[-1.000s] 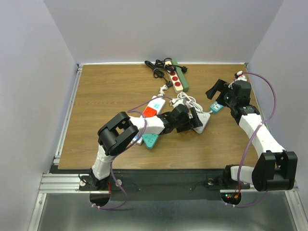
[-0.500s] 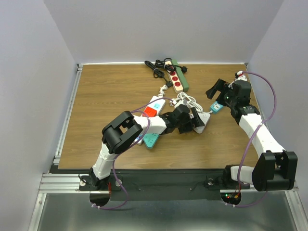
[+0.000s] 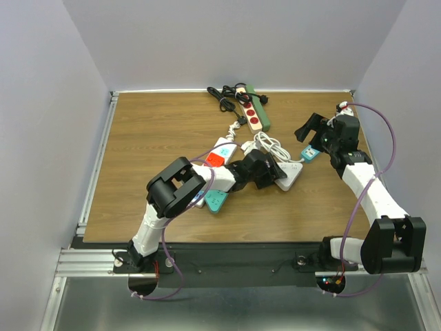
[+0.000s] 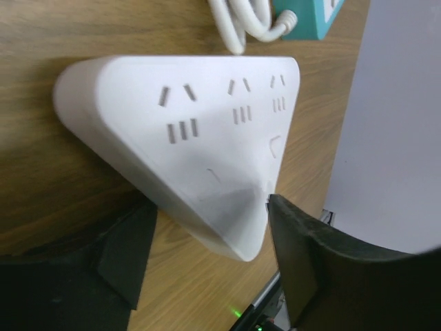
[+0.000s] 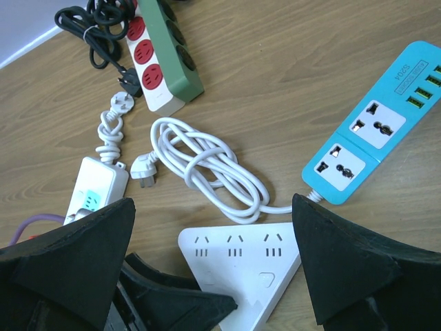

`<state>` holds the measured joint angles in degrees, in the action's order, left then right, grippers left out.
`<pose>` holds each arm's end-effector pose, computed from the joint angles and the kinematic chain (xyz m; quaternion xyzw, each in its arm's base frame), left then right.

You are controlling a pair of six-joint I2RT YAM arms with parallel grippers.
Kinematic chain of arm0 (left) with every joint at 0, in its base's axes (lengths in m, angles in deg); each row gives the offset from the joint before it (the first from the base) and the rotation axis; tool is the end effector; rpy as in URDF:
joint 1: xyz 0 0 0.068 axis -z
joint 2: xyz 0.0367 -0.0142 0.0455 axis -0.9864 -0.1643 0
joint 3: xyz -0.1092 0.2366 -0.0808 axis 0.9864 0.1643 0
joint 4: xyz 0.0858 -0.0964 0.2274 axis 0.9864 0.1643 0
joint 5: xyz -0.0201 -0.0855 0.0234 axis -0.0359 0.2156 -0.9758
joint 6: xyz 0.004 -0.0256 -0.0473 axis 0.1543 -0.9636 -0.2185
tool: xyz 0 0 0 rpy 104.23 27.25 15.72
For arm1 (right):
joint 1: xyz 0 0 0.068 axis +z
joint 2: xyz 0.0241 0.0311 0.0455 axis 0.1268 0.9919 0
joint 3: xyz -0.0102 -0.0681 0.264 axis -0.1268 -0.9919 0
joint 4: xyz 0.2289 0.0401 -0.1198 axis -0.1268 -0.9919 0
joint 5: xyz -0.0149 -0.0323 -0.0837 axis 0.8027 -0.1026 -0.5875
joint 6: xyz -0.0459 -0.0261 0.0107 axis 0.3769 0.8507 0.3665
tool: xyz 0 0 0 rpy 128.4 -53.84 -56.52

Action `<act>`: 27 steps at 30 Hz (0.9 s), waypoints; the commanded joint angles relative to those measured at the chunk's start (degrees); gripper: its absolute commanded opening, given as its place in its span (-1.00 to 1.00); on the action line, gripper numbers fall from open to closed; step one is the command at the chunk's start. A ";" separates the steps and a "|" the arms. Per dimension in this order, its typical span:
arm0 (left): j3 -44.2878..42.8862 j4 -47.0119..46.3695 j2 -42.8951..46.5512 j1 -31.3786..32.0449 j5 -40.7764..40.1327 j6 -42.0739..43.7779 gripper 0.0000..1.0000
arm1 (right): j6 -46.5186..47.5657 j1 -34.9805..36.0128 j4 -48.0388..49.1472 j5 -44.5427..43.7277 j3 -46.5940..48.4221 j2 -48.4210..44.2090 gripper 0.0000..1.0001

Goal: Insert the plug

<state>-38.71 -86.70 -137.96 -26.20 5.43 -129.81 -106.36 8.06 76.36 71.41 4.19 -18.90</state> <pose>0.2643 -0.3747 0.1510 -0.0713 0.8405 -0.4890 0.2221 0.2819 0.0089 0.2909 0.1458 0.8364 0.1804 0.4966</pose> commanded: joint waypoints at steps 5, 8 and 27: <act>4.86 -3.05 1.40 -3.19 -3.06 -2.06 0.29 | 0.14 -0.34 1.36 0.71 2.28 -1.09 1.00; 4.34 -3.94 1.05 -3.63 -3.23 -2.24 0.27 | 0.14 -0.34 1.27 1.06 2.46 -0.82 1.00; 12.06 -24.04 6.66 -7.15 9.59 3.21 -1.00 | 0.93 -0.34 1.36 8.44 4.48 0.76 1.00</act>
<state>-29.60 -101.84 -136.56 -31.73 9.04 -130.27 -106.29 8.06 76.38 75.21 5.22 -18.70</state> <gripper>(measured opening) 0.483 0.998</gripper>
